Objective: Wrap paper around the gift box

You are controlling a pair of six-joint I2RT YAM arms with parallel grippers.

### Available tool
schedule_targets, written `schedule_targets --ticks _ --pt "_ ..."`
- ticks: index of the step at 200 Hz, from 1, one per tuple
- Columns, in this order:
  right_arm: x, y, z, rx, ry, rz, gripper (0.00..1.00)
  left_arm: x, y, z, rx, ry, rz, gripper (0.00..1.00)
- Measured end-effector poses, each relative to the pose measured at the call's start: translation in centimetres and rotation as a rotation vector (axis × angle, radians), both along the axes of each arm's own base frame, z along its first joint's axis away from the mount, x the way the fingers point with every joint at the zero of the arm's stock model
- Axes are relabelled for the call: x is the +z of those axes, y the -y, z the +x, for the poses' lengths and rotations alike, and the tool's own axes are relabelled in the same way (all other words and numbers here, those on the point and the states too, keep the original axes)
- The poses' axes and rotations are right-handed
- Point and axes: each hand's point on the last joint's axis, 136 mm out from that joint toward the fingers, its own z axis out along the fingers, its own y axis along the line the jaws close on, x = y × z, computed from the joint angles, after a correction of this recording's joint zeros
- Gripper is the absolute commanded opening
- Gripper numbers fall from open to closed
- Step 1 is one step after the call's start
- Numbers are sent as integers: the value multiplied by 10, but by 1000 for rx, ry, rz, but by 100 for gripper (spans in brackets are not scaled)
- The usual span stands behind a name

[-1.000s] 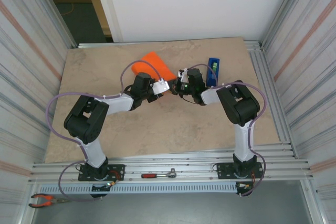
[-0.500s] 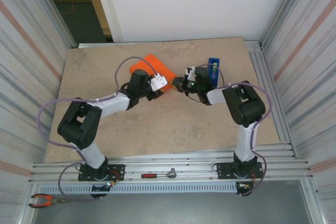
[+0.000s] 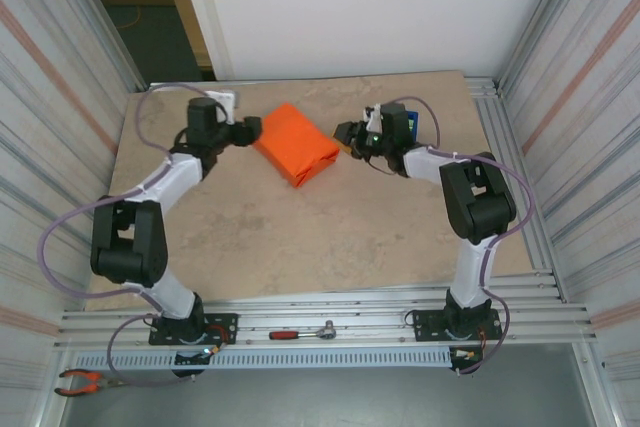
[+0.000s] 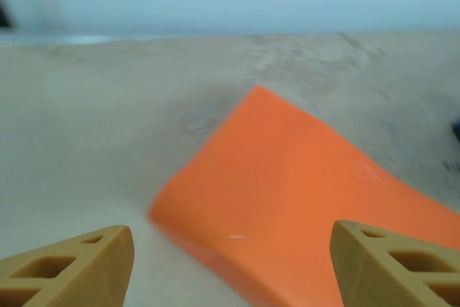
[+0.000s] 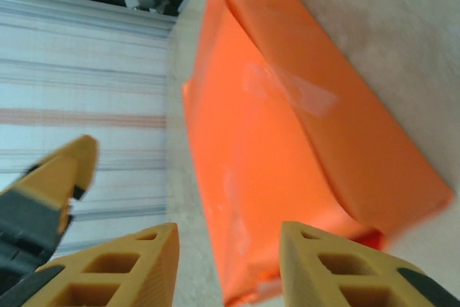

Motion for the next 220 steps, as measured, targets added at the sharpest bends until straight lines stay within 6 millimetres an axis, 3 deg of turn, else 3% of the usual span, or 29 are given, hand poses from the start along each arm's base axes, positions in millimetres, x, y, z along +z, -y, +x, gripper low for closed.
schedule_targets --ticks 13,31,63,93,116,131,155,177,201,220 --pt "10 -1 11 4 36 -25 44 -19 -27 10 98 -84 -120 75" --pt "11 -2 22 9 53 -59 44 -51 -38 16 168 -200 -246 76" --pt "-17 -2 37 14 8 -120 44 -92 -19 19 189 -362 -410 78" --pt "-49 -1 34 24 -67 -154 44 -99 -3 30 185 -402 -496 79" --pt "-53 -4 31 32 -80 -158 42 -99 6 43 178 -407 -533 76" --pt "-52 -10 29 42 -74 -156 41 -102 12 49 173 -416 -552 70" --pt "-53 -20 23 61 -58 -150 40 -115 19 52 175 -451 -582 51" --pt "-65 -21 12 69 -75 -153 41 -125 26 55 155 -475 -601 24" --pt "-64 -15 0 61 -89 -149 45 -111 35 65 102 -448 -620 2" --pt "-53 -6 -5 44 -83 -149 49 -97 43 70 49 -413 -607 0"
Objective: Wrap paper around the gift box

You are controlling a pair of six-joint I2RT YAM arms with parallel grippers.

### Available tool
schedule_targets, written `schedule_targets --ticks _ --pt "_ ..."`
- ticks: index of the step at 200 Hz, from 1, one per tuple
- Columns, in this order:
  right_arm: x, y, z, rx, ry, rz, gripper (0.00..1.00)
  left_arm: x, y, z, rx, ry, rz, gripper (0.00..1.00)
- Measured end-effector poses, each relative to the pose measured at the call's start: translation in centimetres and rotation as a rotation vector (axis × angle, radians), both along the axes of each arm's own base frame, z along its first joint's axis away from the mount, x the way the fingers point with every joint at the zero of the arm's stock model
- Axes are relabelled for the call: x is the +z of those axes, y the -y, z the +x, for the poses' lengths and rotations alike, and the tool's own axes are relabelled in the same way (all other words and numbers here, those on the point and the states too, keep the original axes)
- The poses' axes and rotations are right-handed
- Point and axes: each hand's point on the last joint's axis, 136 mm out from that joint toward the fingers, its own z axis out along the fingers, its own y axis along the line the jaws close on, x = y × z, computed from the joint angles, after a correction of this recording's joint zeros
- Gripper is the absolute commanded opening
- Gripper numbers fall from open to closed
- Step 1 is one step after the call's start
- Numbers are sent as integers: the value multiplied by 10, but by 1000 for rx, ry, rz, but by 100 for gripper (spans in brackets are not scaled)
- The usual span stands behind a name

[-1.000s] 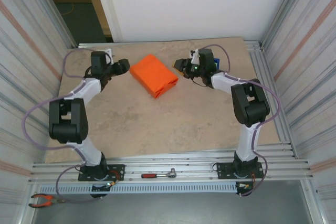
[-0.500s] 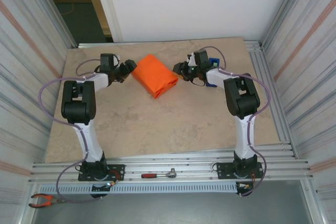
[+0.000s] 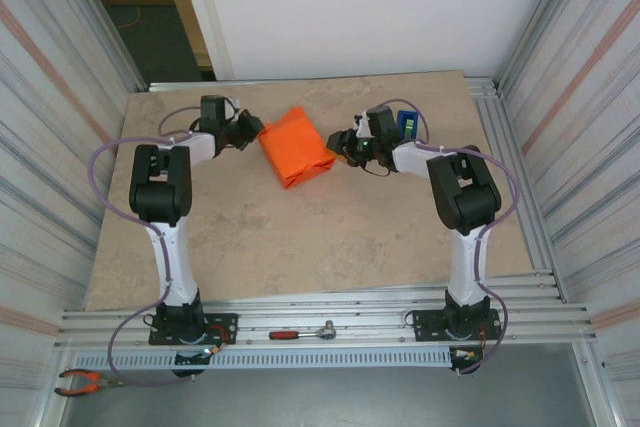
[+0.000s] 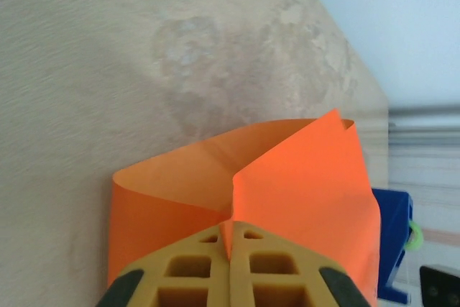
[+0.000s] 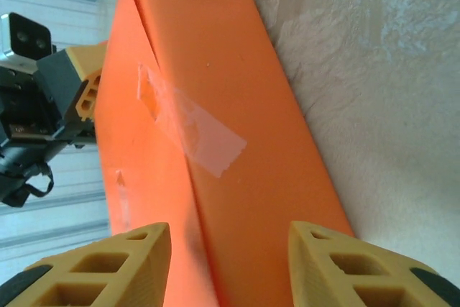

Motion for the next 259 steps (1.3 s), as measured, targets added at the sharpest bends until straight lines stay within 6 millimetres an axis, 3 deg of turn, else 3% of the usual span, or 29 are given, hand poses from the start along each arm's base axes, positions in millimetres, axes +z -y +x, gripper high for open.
schedule_targets --ticks 25,46,79,109,146,159,188,221,259 --pt "29 19 1 -38 51 -5 57 15 15 1 -65 72 22 0" --pt "64 33 3 -59 128 -13 63 38 32 -10 -128 164 41 0" --pt "109 48 -9 -77 237 -35 72 97 62 -55 -231 391 70 0" --pt "115 58 -38 -73 253 -50 74 132 79 -98 -299 576 89 0" --pt "100 56 -88 -25 246 -112 77 116 79 -134 -334 632 107 0" --pt "100 50 -107 7 263 -135 77 107 77 -145 -339 627 112 0" --pt "111 38 -136 55 334 -166 81 110 75 -165 -350 662 119 0" --pt "117 42 -138 31 371 -191 85 112 76 -178 -364 682 125 0" --pt "106 43 -132 28 359 -231 91 109 82 -184 -393 689 127 0"
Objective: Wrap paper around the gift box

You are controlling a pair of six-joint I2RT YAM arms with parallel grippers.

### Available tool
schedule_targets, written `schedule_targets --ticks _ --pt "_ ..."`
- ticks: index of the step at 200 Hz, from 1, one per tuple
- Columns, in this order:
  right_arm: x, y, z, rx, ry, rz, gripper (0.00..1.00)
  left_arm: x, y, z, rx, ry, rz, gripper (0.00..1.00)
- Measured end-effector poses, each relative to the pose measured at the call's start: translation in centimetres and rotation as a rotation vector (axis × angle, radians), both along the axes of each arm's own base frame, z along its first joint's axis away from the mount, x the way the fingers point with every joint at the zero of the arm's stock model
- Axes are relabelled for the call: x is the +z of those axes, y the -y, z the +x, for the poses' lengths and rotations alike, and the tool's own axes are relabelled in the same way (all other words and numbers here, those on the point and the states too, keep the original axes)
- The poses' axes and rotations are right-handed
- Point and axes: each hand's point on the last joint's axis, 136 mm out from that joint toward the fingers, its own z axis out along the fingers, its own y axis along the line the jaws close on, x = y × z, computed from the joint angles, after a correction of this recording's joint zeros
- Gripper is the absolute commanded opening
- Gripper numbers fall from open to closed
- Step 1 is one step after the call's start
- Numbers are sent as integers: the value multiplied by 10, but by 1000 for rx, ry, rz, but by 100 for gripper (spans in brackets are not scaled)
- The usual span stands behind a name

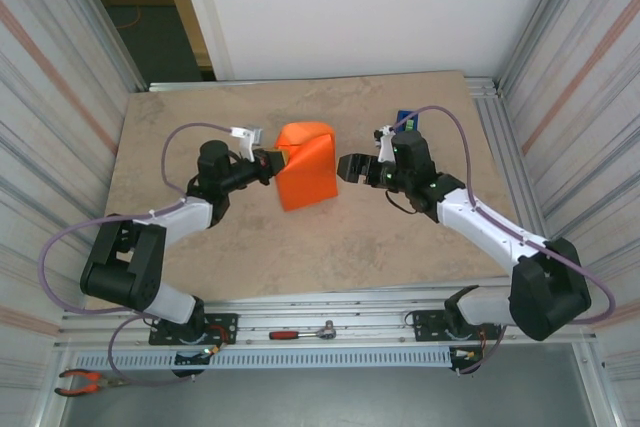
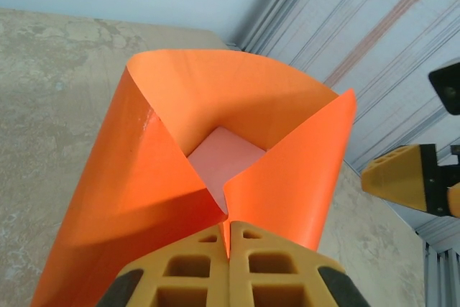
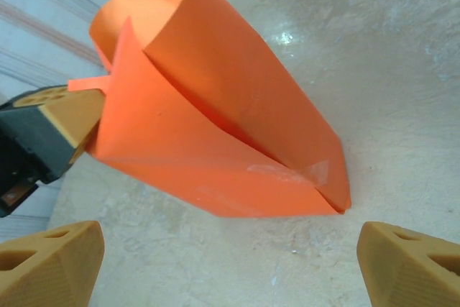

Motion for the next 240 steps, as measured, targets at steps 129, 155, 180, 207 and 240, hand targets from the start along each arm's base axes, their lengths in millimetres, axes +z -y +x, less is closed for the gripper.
schedule_targets --ticks 129,155,180,207,240 --pt "-31 -39 46 96 -28 -37 92 35 -43 -34 238 84 -12 99" --pt "-30 -43 46 115 -25 -23 92 52 -59 -39 331 132 -19 99" --pt "-34 -45 48 129 -29 -11 90 42 -47 -44 330 128 38 99" --pt "-41 -46 51 138 -44 -3 89 17 -23 -48 290 105 123 99" --pt "-39 -46 53 142 -36 10 88 -15 -18 -27 336 56 224 99"
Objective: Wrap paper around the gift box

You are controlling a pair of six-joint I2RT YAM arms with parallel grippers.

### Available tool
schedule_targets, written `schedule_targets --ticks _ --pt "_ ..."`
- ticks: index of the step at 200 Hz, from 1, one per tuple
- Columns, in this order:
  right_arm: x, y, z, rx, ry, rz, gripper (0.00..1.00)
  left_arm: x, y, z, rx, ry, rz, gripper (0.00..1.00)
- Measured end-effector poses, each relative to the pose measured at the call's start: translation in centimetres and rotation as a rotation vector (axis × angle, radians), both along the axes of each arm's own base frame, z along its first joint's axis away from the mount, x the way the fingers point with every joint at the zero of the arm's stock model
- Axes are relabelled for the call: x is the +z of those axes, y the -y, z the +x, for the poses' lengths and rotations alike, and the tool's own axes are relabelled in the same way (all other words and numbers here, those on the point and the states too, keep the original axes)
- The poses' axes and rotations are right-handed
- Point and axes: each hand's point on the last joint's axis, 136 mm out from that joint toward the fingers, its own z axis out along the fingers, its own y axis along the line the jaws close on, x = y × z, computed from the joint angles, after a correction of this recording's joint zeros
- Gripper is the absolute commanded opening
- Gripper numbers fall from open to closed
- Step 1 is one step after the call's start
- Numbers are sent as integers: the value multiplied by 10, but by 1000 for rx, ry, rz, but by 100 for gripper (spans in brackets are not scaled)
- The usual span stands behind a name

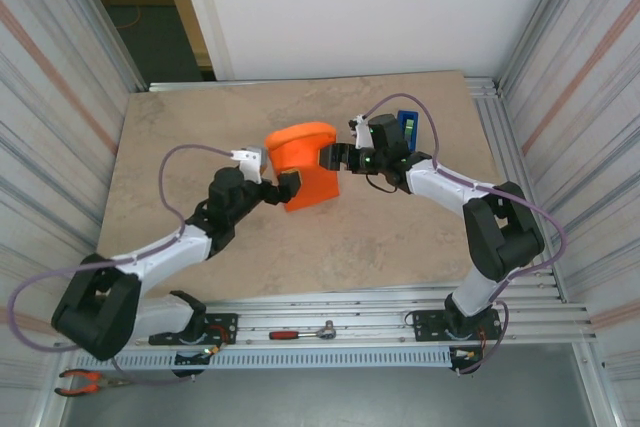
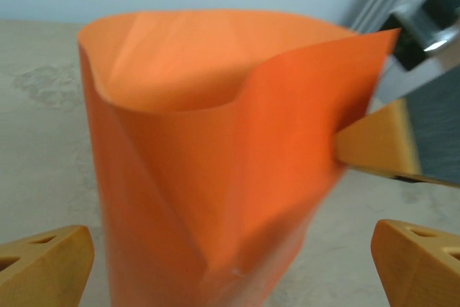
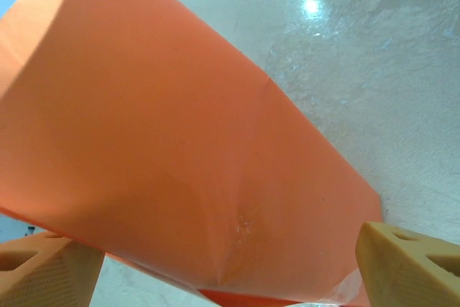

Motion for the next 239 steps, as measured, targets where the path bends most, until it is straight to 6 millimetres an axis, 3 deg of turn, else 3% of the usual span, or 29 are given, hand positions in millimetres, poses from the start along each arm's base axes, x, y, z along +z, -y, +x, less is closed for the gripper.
schedule_targets --ticks 20,67,95,141,197,239 --pt "1 -2 -1 9 4 10 87 -5 4 17 28 -7 25 99" --pt "-2 -3 0 13 -1 19 86 13 15 43 40 47 7 99" --pt "-1 -5 -1 24 0 29 85 9 14 47 49 41 13 91" --pt "-1 -5 -1 24 -1 27 88 -7 7 57 74 20 41 67" --pt "15 -13 21 2 46 28 88 -8 9 55 43 17 38 59" --pt "-13 -21 21 -17 31 -33 82 -10 10 49 24 15 31 58"
